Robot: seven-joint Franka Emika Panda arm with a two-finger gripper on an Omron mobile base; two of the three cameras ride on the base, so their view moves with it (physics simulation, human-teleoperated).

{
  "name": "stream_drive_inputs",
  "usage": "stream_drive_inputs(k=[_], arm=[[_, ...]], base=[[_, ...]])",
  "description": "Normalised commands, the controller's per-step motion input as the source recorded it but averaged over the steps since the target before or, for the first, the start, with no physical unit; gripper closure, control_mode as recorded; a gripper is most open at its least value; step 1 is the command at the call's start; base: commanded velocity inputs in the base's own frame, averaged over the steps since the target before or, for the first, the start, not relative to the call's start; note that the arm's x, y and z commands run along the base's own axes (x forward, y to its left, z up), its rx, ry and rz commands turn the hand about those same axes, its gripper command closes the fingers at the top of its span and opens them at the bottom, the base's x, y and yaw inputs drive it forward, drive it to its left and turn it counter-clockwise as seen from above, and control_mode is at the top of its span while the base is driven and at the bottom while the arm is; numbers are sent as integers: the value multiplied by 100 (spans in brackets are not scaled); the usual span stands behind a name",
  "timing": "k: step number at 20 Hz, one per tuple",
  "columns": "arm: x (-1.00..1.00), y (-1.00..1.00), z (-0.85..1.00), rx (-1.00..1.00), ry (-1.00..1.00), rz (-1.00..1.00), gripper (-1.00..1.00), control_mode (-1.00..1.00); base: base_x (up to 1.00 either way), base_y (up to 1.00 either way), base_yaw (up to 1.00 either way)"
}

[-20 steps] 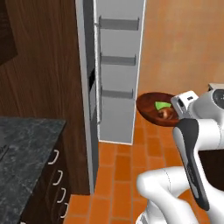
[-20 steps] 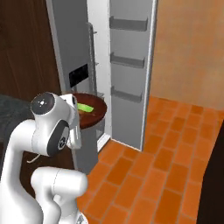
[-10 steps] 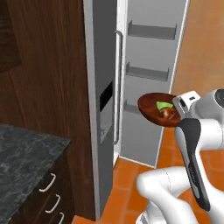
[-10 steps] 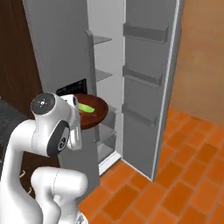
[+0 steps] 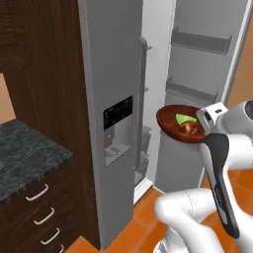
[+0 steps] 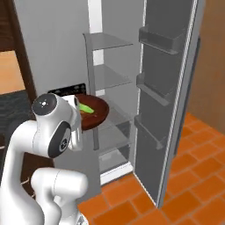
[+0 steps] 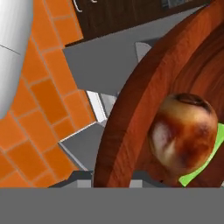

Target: Pick the chicken drumstick and lemon wedge from their plates and place them in the bowl. Then put the bowl in the fridge.

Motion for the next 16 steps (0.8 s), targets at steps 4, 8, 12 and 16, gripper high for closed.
stream_drive_inputs(k=[4, 8, 12, 16], arm=[[0, 0, 0, 0, 0, 0, 100, 100], [0, 0, 0, 0, 0, 0, 100, 100], [0, 0, 0, 0, 0, 0, 100, 100], [0, 0, 0, 0, 0, 0, 100, 100]], base=[[15, -90, 25], [52, -41, 14], [36, -83, 24], [99, -13, 19]])
